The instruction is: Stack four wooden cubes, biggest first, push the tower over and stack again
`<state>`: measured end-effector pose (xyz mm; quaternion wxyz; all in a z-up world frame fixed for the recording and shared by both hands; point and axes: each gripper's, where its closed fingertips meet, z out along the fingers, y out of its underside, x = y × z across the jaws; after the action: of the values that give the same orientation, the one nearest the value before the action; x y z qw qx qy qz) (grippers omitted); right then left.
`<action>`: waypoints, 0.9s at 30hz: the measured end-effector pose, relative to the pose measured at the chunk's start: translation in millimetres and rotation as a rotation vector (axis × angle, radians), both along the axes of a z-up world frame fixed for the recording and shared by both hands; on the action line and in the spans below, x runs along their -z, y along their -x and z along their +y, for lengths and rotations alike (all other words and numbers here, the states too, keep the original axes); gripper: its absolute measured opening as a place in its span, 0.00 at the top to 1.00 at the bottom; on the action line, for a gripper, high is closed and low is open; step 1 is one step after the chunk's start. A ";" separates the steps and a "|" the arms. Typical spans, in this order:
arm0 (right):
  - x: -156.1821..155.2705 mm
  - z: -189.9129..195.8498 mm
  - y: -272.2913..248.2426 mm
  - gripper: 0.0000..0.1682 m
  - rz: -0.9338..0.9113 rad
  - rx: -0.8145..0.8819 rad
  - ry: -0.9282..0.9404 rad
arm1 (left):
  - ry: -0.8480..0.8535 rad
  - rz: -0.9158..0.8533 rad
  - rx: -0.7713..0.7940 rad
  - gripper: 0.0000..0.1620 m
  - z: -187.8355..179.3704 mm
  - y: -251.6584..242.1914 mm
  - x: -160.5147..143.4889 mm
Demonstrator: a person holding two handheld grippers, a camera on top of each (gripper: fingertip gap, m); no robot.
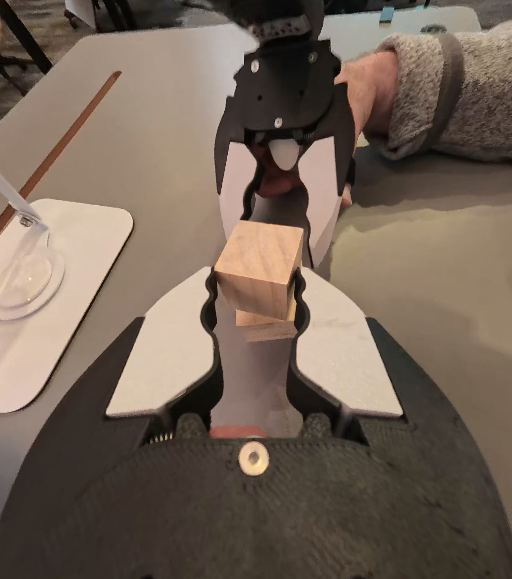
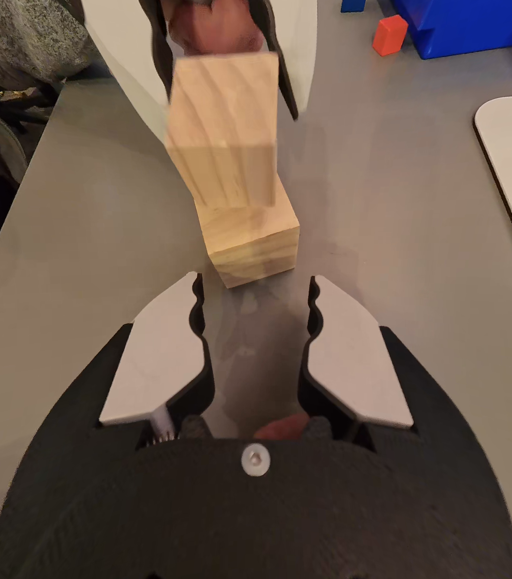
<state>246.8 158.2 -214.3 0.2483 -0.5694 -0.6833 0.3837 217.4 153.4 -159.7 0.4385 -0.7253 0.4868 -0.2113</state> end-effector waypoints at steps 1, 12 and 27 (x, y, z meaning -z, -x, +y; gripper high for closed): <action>0.3 -0.4 -0.1 0.62 -0.002 -0.003 -0.001 | 0.021 0.010 0.002 0.71 0.1 -0.6 6.8; -0.1 -0.4 -0.6 0.61 0.000 -0.003 0.001 | 0.052 -0.165 -0.052 0.46 -5.3 16.2 1.2; 0.5 -0.5 0.4 0.62 -0.004 -0.003 0.001 | 0.011 0.177 -0.895 0.63 34.0 334.8 48.8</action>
<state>246.4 157.6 -214.8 0.2461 -0.5692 -0.6845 0.3834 -117.4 187.4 -208.5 0.4394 -0.8820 0.1600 0.0590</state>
